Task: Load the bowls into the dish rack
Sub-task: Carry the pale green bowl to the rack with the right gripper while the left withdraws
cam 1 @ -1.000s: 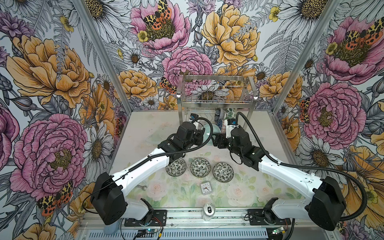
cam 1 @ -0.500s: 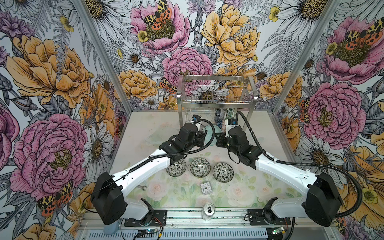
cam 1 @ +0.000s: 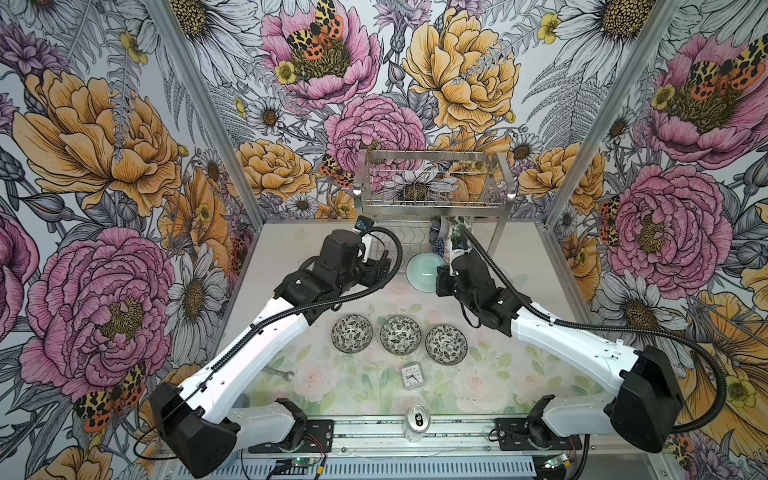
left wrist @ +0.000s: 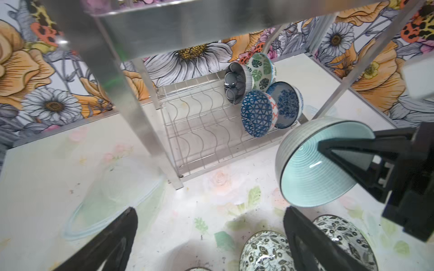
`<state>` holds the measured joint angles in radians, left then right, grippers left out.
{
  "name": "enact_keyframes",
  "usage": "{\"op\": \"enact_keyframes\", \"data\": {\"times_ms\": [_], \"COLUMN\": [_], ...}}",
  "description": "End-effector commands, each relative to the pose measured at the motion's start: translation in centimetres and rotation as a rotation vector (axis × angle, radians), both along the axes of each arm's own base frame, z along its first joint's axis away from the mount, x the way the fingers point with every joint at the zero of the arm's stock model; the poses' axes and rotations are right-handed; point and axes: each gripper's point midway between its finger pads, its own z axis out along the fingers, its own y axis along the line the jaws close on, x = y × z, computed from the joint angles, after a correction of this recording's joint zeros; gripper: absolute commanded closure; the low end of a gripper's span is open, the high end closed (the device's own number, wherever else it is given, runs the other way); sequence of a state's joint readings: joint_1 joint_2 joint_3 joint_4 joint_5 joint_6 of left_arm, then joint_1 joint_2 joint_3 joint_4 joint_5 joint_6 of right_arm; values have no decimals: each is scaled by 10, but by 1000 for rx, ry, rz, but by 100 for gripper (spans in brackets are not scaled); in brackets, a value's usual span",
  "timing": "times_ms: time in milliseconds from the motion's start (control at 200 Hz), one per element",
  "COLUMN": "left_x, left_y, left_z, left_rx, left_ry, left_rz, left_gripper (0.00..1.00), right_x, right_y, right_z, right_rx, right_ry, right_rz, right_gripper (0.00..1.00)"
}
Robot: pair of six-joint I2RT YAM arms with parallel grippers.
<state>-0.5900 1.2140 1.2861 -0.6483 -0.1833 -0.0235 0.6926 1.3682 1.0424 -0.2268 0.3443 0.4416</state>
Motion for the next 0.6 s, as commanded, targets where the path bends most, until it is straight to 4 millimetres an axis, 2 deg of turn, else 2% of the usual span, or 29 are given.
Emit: {"op": "enact_keyframes", "data": {"times_ms": [0, 180, 430, 595], "left_x": [-4, 5, 9, 10], "left_y": [24, 49, 55, 62], "left_z": [-3, -10, -31, -27], "left_rx": [89, 43, -4, -21], "left_ry": [11, 20, 68, 56], "left_rz": [12, 71, 76, 102], "left_gripper": [1, 1, 1, 1], "right_x": [22, 44, 79, 106], "right_y": [-8, -4, -2, 1], "right_z": [29, 33, 25, 14], "right_rx": [-144, -349, -597, -764], "right_ry": [-116, -164, -189, -206], "right_rz": [-91, -157, -257, -344], "right_gripper": [100, 100, 100, 100]}}
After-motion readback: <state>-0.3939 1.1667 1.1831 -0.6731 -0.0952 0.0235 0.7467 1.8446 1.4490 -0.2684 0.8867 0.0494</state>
